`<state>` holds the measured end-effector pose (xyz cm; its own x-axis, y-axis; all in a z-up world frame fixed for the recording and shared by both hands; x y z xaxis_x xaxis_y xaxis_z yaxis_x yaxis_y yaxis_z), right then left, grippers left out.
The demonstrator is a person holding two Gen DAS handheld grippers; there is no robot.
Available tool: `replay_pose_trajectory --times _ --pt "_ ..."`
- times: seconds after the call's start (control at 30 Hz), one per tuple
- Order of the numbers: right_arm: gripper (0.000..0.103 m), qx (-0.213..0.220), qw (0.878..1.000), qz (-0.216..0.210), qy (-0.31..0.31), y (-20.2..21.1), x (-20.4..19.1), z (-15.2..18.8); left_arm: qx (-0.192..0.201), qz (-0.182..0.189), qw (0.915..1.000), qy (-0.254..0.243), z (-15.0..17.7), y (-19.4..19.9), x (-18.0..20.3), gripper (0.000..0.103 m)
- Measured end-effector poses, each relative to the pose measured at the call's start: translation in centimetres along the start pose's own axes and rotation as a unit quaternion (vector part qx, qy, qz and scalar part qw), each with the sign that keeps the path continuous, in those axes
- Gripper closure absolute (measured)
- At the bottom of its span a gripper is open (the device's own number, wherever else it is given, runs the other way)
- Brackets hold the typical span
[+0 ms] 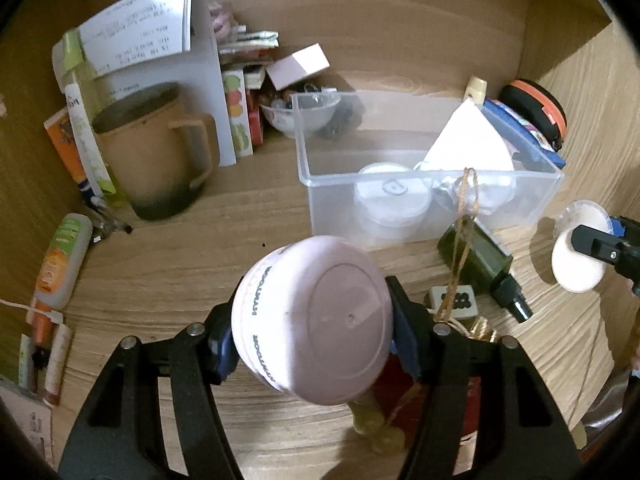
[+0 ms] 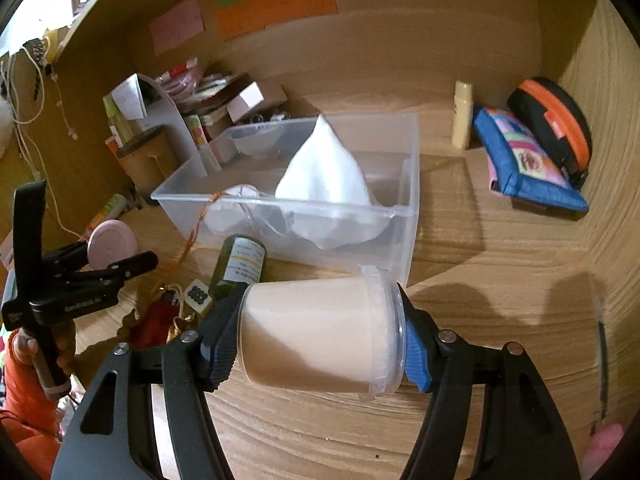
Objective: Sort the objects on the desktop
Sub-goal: 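Carry the pink container and cream jar over the clear box with both tools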
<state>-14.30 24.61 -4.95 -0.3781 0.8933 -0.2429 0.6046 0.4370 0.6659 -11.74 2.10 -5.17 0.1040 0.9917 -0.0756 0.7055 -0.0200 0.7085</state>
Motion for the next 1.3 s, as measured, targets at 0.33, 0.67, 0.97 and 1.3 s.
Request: replay_pose_trajectory --times 0.33,0.67,0.97,1.3 --pt "0.039 0.035 0.999 -0.012 0.006 3.4 -0.1 -2.1 0.030 -0.022 0.9993 -0.005 -1.7 2.3 -0.5 0.040" --pt "0.039 0.076 0.997 -0.011 0.005 6.1 0.5 -4.5 0.065 -0.017 0.9977 -0.007 -4.8 4.0 -0.8 0.040" --pt "0.039 0.102 0.995 -0.016 0.016 6.6 0.4 -6.9 0.079 0.012 0.9968 -0.003 -8.0 3.7 -0.7 0.040" --pt "0.040 0.101 0.994 -0.025 0.041 4.1 -0.6 -9.8 0.076 0.033 0.9966 -0.010 -11.1 2.1 -0.1 0.040"
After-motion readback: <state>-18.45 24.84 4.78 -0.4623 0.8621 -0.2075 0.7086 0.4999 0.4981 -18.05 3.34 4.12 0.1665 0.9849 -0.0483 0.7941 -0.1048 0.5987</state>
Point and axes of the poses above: each gripper's, at about its wrist camera, not at the fingertips, and y roughly against the way its jaws point, x to its right, z to its underside, the point moved 4 cm from there along -y, roughly the way its jaws point, and after that the axes turned 7 degrees about -y, right-handed, at the moved point
